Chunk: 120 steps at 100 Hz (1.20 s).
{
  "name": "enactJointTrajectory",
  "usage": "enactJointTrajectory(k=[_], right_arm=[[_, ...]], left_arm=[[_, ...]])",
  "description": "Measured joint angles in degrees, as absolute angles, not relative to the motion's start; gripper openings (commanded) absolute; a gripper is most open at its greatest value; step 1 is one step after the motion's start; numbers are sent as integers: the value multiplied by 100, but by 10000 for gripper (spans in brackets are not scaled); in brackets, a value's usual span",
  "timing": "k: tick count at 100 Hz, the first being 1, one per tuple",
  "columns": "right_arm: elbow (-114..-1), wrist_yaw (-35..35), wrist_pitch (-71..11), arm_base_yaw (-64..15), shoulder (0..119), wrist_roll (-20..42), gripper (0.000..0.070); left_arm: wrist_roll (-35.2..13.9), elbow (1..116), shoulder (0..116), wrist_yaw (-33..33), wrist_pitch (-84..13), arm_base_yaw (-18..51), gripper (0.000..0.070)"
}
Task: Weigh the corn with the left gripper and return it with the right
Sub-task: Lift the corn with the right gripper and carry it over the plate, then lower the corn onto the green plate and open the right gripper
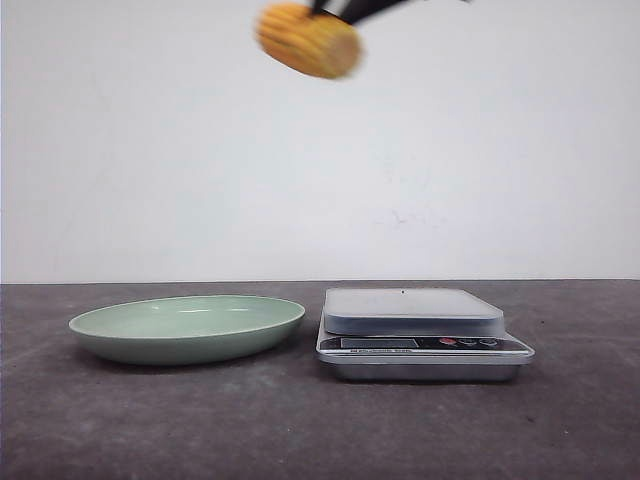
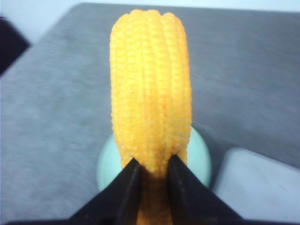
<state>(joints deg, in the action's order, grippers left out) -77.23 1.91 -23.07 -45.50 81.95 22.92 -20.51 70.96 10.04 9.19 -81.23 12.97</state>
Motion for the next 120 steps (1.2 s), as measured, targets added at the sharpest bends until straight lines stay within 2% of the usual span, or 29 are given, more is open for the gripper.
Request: enactJointTrajectory(k=[24,44,63,66,69,80,83,85,108,120], right_arm=[[-8499,169,-2292,-4799,9629,2320,0],[-8549,152,-2300,-4713,10663,2443,0],[-8549,104,-2309,-4644,11128,2451,5],[-8549,86,-2309,-4644,11163,2451,31],[-8549,51,-2311,-4646,11187,2451,94],[-8549,-1,-2224,-4650,11201,2449,501],[-8549,-1,-2154,-4650,11201,2449,581],[-8549,-5,-2115,-4650,11201,2451,609],[-8552,-165,-1905,-4580,11201,2445,613],[-8639,-633,-2241,-4359,11163,2320,613]], left_arm=[[-2051,7096,1004,919,-8123,1297,509],[-2051,7096,1004,919,-8123,1297,509],[-2051,7096,1004,919,-8123,1297,509],[-2051,7096,1004,919,-8123,1297,509],[-2051,7096,1004,919,-8123,1297,509],[-2051,7096,1004,921,-8123,1297,509],[-2051,7096,1004,919,-8123,1297,509],[-2051,7096,1004,919,-8123,1297,509],[-2051,7096,1004,919,-8123,1297,509],[-2051,7096,1004,923,-8123,1297,509]])
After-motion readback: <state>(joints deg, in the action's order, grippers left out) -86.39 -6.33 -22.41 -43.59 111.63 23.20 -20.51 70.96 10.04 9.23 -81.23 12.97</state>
